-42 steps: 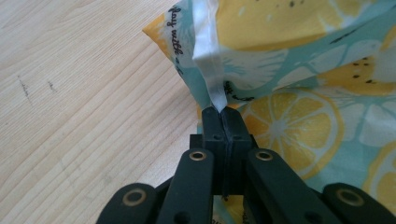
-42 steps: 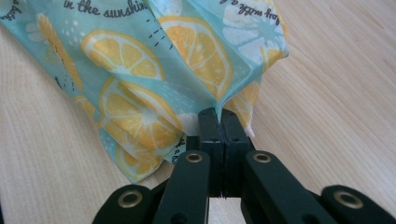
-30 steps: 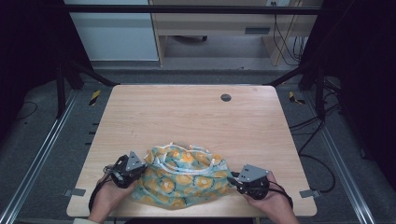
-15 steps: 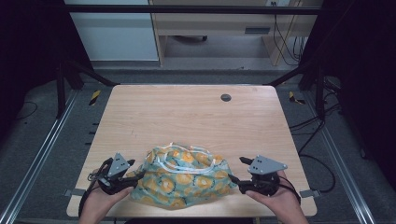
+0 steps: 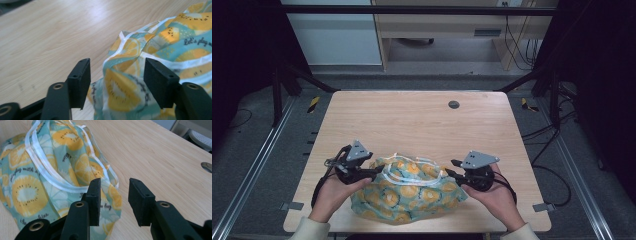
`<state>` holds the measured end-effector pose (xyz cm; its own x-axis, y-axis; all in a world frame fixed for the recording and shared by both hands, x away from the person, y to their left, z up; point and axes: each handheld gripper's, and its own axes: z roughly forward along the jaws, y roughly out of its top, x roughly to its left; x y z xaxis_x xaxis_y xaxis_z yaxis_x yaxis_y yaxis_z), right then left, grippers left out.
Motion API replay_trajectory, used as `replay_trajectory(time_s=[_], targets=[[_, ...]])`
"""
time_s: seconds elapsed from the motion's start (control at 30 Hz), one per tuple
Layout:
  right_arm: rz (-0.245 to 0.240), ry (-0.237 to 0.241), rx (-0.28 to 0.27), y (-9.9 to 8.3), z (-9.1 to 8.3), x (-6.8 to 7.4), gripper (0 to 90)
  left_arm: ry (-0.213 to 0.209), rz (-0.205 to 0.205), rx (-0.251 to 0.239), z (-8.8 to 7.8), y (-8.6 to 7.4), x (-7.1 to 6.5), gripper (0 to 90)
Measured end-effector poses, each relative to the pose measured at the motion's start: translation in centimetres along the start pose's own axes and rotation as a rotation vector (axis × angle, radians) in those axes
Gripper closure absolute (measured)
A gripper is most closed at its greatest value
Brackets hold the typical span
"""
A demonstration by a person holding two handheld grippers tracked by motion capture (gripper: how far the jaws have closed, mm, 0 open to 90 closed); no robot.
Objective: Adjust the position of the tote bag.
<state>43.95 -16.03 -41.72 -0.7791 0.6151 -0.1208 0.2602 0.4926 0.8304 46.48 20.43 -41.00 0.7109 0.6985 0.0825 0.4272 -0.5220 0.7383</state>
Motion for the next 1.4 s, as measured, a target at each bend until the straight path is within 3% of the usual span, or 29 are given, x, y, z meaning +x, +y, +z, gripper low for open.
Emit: replay_trajectory(time_s=[0.03, 0.13, 0.2, 0.27, 0.33, 0.37, 0.5, 0.63, 0.73, 0.83, 0.9, 0.93, 1.03, 1.13, 1.2, 1.27, 1.4], targets=[[0.002, 0.002, -0.002, 0.0, 0.1, 0.0, 62.1, -0.004, 0.005, 0.022, 0.4, 0.2, -0.1, 41.3], [0.000, 0.001, -0.006, 0.0, 0.1, 0.2, 61.4, -0.007, 0.017, 0.081, 1.2, 0.5, -0.3, 61.2], [0.000, -0.001, -0.003, 0.0, 0.1, 0.3, 60.9, 0.022, 0.014, 0.045, 1.0, 0.6, -0.5, 79.0], [0.001, 0.000, -0.005, 0.2, 0.0, 0.4, 60.2, 0.037, 0.010, 0.002, 0.4, 0.7, -0.6, 86.5], [0.000, -0.003, -0.010, 0.3, 0.0, 0.4, 59.9, 0.050, 0.006, -0.027, -0.1, 0.9, -0.6, 87.8], [-0.004, -0.004, -0.011, 0.7, 0.1, 0.5, 58.9, 0.056, -0.009, -0.092, -1.2, 1.3, -0.7, 88.0], [-0.009, -0.003, -0.024, 1.8, 0.4, 0.7, 55.1, 0.045, -0.021, -0.178, -3.2, 2.6, -0.7, 88.4], [-0.007, 0.003, -0.028, 2.9, 1.5, 0.7, 48.5, 0.030, -0.026, -0.231, -4.4, 3.5, -0.7, 89.5], [-0.021, 0.011, -0.027, 3.7, 2.6, 0.8, 43.7, 0.043, -0.030, -0.271, -5.0, 3.9, -0.7, 90.0], [-0.005, 0.057, -0.015, 4.1, 3.4, 0.8, 38.2, 0.038, -0.046, -0.289, -5.2, 4.1, -0.6, 90.0], [-0.021, 0.070, 0.001, 4.1, 4.0, 1.1, 38.4, 0.036, -0.046, -0.297, -5.3, 4.2, -0.6, 90.0], [-0.031, 0.069, 0.012, 4.1, 4.4, 1.2, 40.8, 0.038, -0.048, -0.302, -5.4, 4.3, -0.5, 90.0], [-0.034, 0.060, 0.042, 4.2, 5.3, 1.0, 67.3, 0.041, -0.050, -0.321, -6.1, 4.1, -0.4, 90.0], [-0.019, 0.038, 0.018, 4.5, 5.0, 0.6, 84.5, 0.044, -0.045, -0.317, -6.7, 3.5, -0.2, 90.0], [-0.013, 0.029, -0.001, 4.6, 4.6, 0.5, 86.8, 0.036, -0.040, -0.316, -7.0, 3.0, -0.2, 90.0], [-0.009, -0.011, -0.065, 5.3, 2.4, 0.6, 88.8, 0.013, -0.015, -0.313, -7.6, 1.8, -0.8, 90.0], [-0.067, -0.004, -0.125, 4.9, -0.5, 2.1, 88.6, -0.024, 0.040, -0.296, -8.0, -0.8, -2.3, 90.0]])
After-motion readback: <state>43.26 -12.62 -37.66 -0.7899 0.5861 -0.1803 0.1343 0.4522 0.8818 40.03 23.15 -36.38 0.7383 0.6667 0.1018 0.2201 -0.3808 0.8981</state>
